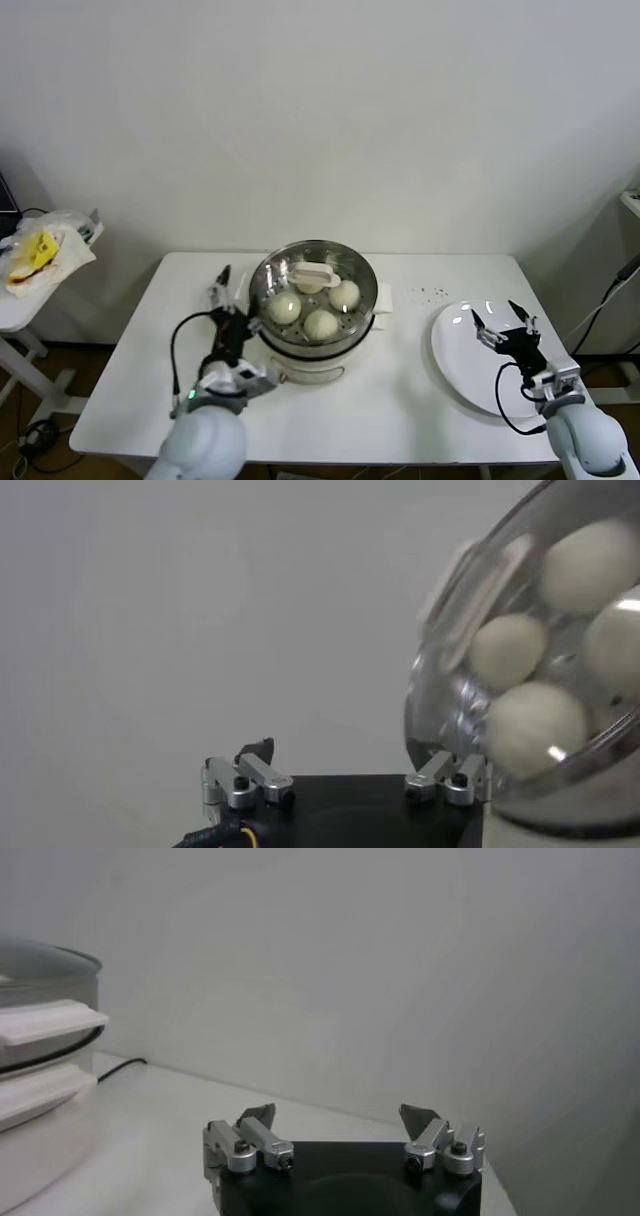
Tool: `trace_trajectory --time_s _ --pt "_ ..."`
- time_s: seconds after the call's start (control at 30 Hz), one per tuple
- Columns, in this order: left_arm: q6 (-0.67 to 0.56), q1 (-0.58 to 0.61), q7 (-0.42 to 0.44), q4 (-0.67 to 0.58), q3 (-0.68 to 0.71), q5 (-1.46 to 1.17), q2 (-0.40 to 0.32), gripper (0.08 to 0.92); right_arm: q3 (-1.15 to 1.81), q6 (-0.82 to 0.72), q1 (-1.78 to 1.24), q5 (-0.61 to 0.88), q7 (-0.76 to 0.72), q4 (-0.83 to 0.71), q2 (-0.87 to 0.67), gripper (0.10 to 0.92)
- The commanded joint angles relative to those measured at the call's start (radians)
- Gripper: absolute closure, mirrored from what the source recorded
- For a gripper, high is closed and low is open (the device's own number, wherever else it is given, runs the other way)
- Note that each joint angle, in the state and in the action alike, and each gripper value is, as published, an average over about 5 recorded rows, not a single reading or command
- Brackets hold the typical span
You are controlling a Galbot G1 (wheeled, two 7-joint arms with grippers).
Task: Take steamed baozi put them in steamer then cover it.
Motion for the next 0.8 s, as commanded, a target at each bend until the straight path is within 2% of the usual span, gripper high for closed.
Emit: trace_trajectory --time_s 0.03,0.2,0.47,0.8 --pt "-0.619 0.208 -0.275 0.026 -0.464 -0.66 -0.043 0.177 -0.003 0.018 -0.003 -0.018 -0.015 0.013 0.012 0.203" --pt "-0.751 0.251 -0.223 0.138 -0.579 -0.878 -0.095 0.177 -0.004 0.013 -0.018 0.007 -0.019 0.028 0.036 0.203" --pt "-0.867 0.27 -0.136 0.303 -0.615 -1.018 -0.14 0.177 -0.004 0.045 -0.037 0.009 -0.026 0.031 0.057 0.203" --pt "-0.88 0.275 -0.09 0.319 -0.611 -1.01 -0.154 0.177 0.013 0.078 -0.058 0.004 -0.048 0.035 0.069 0.203"
